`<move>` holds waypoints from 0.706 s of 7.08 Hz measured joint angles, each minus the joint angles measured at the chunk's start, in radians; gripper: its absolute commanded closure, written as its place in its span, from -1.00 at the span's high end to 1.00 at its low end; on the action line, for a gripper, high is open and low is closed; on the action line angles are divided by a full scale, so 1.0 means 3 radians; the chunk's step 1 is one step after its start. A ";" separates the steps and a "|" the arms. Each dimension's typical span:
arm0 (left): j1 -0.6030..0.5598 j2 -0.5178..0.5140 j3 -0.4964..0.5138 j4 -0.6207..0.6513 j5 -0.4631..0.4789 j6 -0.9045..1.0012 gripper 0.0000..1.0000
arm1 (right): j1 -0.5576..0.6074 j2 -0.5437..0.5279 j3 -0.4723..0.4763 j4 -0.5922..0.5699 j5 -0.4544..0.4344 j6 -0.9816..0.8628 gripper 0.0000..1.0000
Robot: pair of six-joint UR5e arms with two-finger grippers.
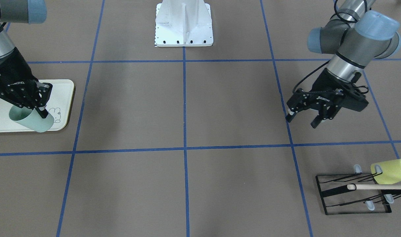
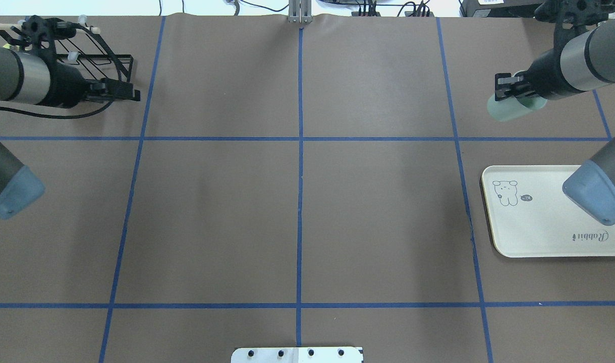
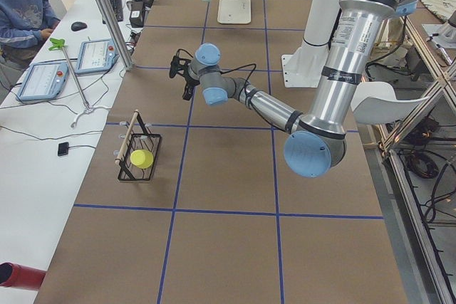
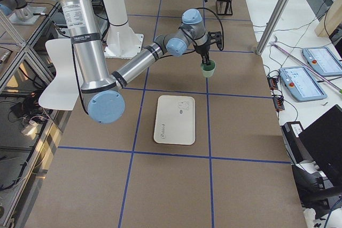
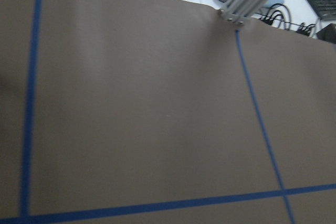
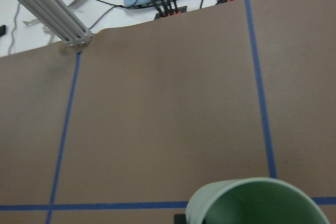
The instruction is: Left arm grabs green cup and hands to right arm on tray
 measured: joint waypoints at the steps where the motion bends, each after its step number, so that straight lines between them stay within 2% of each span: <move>1: -0.0206 0.0200 0.0003 0.0225 -0.0009 0.0648 1.00 | 0.0033 -0.0107 0.0048 -0.0219 0.0041 -0.0323 -1.00; 3: -0.0563 0.0557 0.0005 0.0504 -0.0145 0.1655 1.00 | 0.0081 -0.0432 0.0169 -0.0361 0.0135 -0.0683 -1.00; 5: -0.1163 0.0815 0.0013 0.0756 -0.0770 0.2365 1.00 | 0.0086 -0.0712 0.0211 -0.0183 0.0154 -0.0757 -1.00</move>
